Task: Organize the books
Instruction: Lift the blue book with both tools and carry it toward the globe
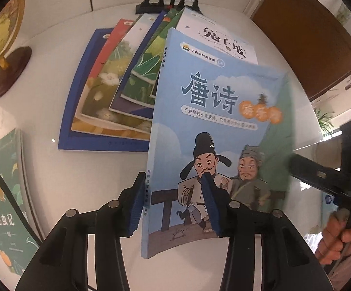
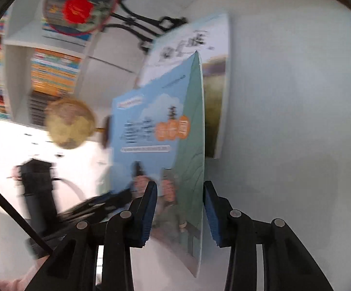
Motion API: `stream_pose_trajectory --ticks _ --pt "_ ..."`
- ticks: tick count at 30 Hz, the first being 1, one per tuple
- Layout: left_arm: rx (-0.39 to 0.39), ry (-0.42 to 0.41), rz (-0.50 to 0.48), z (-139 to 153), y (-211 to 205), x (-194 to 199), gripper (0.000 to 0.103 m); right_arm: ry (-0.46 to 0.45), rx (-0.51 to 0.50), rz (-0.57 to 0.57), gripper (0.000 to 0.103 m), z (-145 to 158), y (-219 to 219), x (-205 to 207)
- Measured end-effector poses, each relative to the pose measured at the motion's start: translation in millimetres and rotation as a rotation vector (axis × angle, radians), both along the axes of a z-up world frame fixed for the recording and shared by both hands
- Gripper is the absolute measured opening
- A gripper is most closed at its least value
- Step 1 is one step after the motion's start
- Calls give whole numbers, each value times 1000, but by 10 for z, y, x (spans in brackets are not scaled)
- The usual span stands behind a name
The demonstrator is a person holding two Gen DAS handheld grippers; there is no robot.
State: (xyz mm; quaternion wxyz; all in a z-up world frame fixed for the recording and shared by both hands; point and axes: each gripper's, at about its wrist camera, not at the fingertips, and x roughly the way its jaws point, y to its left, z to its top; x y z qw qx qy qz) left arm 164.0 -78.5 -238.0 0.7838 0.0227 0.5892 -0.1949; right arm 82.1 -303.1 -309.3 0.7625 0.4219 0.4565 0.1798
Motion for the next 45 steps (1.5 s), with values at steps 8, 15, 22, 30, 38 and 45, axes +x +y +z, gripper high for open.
stream_pose_trajectory --ticks 8,15,22,30,38,45 --pt "-88 -27 -12 159 39 -84 42 -128 -98 112 14 406 137 -99" --pt "-145 -44 17 307 198 -189 42 -202 -214 176 14 727 327 -53" --pt "-119 -88 39 453 357 -209 42 -215 -234 203 14 834 487 -22" --pt "-80 -127 65 548 673 -250 42 -227 -242 269 15 933 853 77" --pt "-119 -133 146 571 1155 -258 42 -248 -263 336 15 1033 1260 198" --pt "-128 -150 214 565 1623 -319 42 -244 -278 421 17 1009 1775 321"
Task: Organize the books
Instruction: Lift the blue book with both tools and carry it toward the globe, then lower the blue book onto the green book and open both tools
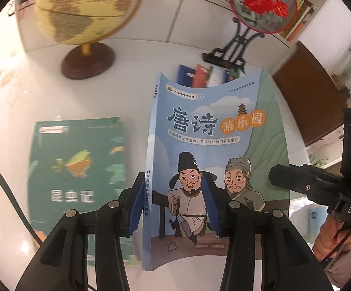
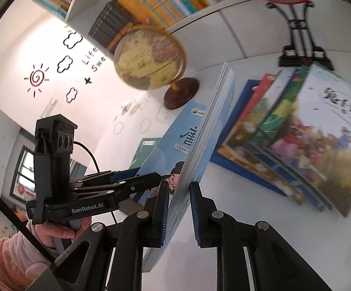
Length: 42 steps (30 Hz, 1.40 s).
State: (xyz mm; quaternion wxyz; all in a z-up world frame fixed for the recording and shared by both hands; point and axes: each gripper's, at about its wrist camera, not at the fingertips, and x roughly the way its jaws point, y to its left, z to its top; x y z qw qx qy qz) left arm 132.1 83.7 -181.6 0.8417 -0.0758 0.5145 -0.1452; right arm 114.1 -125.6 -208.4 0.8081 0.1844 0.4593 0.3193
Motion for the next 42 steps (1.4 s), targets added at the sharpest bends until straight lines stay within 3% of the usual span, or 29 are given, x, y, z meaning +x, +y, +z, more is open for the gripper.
stream_pose_trajectory --ticks 5,13,22,37,42 --pt "-47 5 73 -21 417 -30 42 11 -3 44 17 -28 382 82" --pt "-33 10 181 -82 1053 -130 42 21 0 144 17 -76 1089 255" --pt "-23 46 243 -268 1448 -194 42 69 6 200 17 -270 1590 313" --pt "-2 111 267 -564 1547 -175 42 191 -81 106 17 -650 1570 441" --pt "68 137 295 -680 1615 -187 47 284 -87 59 18 -828 1517 467"
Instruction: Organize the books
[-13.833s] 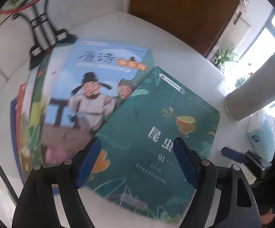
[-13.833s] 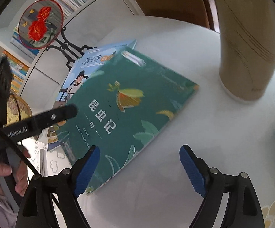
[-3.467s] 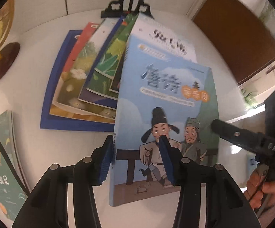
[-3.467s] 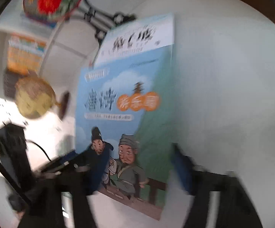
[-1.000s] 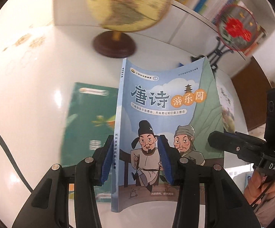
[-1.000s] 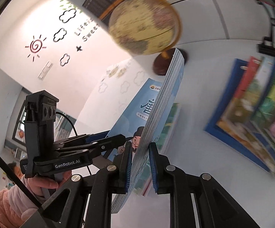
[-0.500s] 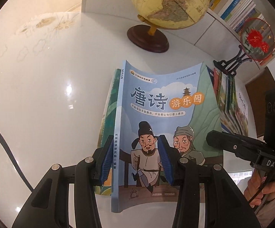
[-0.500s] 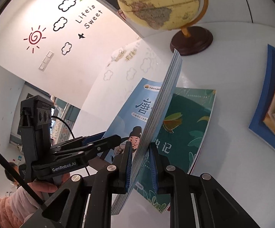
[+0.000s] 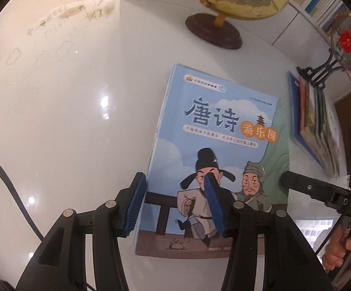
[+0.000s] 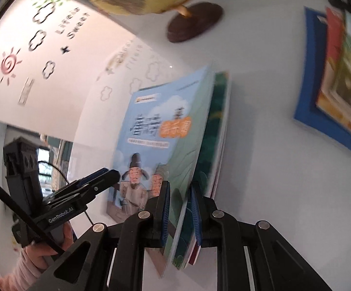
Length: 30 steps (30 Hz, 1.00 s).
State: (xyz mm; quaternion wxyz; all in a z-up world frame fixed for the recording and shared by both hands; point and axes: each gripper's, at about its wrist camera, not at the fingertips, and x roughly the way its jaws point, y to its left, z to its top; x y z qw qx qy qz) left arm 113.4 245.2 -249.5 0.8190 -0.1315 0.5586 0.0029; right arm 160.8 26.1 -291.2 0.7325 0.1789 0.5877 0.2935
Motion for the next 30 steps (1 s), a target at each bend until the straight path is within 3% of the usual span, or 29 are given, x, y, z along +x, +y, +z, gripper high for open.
stream_pose_trajectory --ticks 4,5,8,9,17,18,19,21,30 --pt "20 8 31 6 79 -20 50 31 -24 -10 21 -37 -4 -14" --pt "17 11 40 11 99 -26 50 28 -16 -12 26 -33 -14 -17" --pt "11 27 62 10 129 -39 50 -2 -37 -58 52 -5 -158 -60" --pt "11 32 65 8 134 -48 50 -17 -42 -73 54 10 -180 -70" --pt "38 45 65 61 14 -70 51 12 -15 -158 54 3 -531 -110" --pt "41 40 59 79 -20 -65 54 13 -5 -170 54 9 -558 -132" --pt "45 33 54 104 -68 -49 65 12 5 -189 54 20 -613 -160" --pt "56 5 53 171 -154 -36 73 3 9 -210 54 43 -700 -199" --pt "-41 -46 -86 375 -858 284 73 -73 -12 -324 54 142 -1273 -408"
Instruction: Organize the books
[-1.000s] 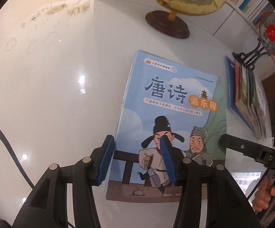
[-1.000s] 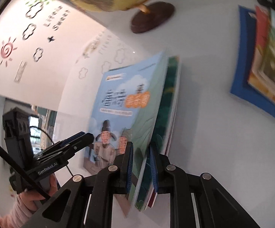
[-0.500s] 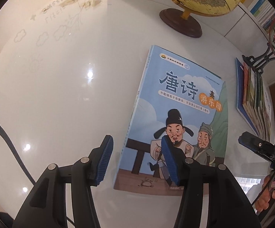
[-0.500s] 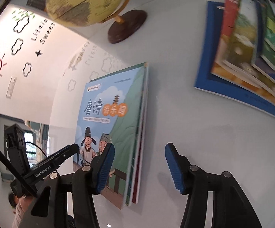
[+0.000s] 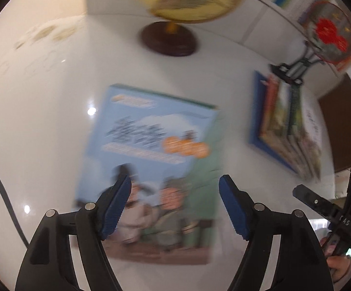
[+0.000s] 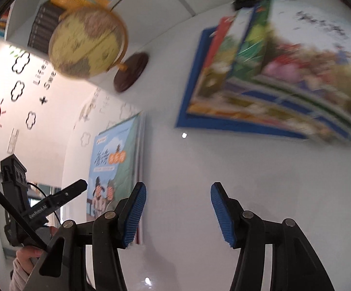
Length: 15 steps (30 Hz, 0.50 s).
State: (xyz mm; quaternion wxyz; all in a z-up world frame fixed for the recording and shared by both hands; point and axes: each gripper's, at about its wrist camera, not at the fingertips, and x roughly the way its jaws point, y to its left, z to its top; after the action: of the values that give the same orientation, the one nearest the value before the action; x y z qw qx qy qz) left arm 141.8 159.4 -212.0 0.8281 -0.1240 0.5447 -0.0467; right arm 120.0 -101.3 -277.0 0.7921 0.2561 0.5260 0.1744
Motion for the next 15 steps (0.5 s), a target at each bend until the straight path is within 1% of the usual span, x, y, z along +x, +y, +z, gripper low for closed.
stream_pose_trajectory --ticks 5,9,11,15 --pt "-7 -29 -138 102 -690 236 73 -68 -37 -109 54 113 -520 -116" --pt "-30 -48 -259 163 -1299 442 73 -80 -50 -183 55 137 -929 -167" --pt "-40 -56 -309 195 -1537 505 73 -91 -52 -217 55 142 -1123 -195" --pt "-62 -84 -425 241 -2076 709 73 -123 -70 -267 55 164 -1413 -208"
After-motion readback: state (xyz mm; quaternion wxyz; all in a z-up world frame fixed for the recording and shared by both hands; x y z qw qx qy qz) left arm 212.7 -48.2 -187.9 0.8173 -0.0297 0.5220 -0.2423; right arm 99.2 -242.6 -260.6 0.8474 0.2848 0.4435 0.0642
